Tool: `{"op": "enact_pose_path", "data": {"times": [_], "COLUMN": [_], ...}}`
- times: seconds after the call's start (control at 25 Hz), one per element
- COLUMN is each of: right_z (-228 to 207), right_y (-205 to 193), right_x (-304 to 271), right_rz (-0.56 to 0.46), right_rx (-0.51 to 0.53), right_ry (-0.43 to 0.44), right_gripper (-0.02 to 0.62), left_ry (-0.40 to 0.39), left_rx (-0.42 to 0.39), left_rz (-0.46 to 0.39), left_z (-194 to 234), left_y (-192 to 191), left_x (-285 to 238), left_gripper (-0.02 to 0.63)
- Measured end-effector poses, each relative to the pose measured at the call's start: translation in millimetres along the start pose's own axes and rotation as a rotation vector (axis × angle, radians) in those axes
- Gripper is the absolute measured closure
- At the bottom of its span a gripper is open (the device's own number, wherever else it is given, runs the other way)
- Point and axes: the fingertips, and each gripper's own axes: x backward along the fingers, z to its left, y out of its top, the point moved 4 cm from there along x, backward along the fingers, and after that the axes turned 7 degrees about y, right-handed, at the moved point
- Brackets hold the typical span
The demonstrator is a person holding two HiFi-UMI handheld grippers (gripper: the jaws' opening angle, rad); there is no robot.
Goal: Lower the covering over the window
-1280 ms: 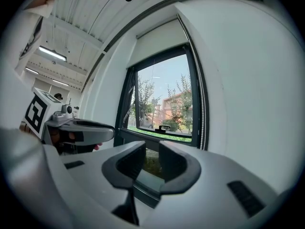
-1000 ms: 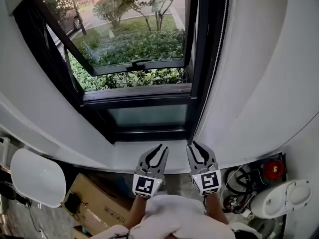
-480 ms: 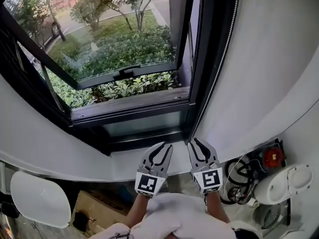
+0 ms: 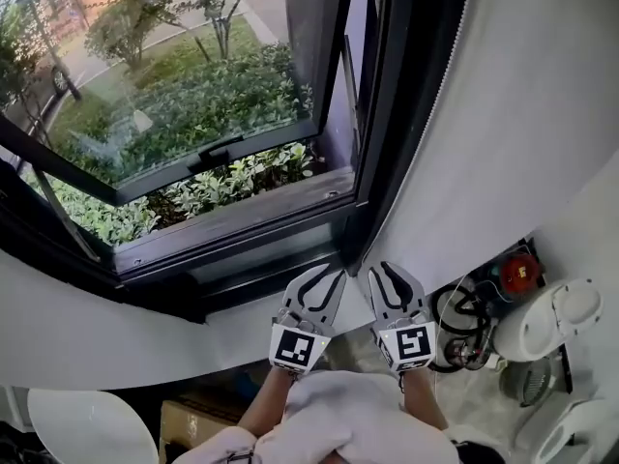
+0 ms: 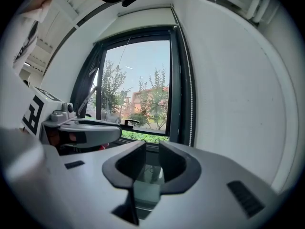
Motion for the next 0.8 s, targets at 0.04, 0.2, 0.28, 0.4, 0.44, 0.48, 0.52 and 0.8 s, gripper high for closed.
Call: {"op": "enact_pose_path", "data": {"times": [0.04,0.2,0.28,0.4,0.44,0.48,0.52,0.8], "right_z": [0,-5,-9,-15,-17,-20,-23,-40], "right_y": [0,0,0,-3,-4,-5,-7,-12], "right_x": [-1,-5,-6,-7,-7,-8,-9,-16], "right_rz": [0.006,0.014,0.022,0.036,0.038,0.039,0.040,0.029], "right_rx": [0.000,0.007,0.004,-0.003,-0.005,-0.007,-0.009,-0.046], "right_ry": [-0.016,-0.070,-0.102,-0.136,-0.142,-0.148,-0.151,-0.138], "right_gripper": [0.515,0.515,0.515,0.515,0.515,0.515,0.515,0.515], "left_ry": [-0.014,-0.056,-0.069,-0.087,-0.092,-0.097,-0.101,-0.093], "left_rx": [0.001,-0.012,-0.020,-0.010,-0.005,0.002,0.008,-0.020], "left_rz": [-0.003,-0.023,-0.040,-0.044,-0.039,-0.030,-0.020,-0.010], "left_z": [2,7,9,10,10,9,8,-1], "left_y": [-1,-2,2,0,-2,-5,-7,-9], "left_x": [-4,-19,-28,-39,-43,-47,-51,-83], "left_gripper": [0.522,0.522,0.522,0.522,0.522,0.522,0.522,0.522]}}
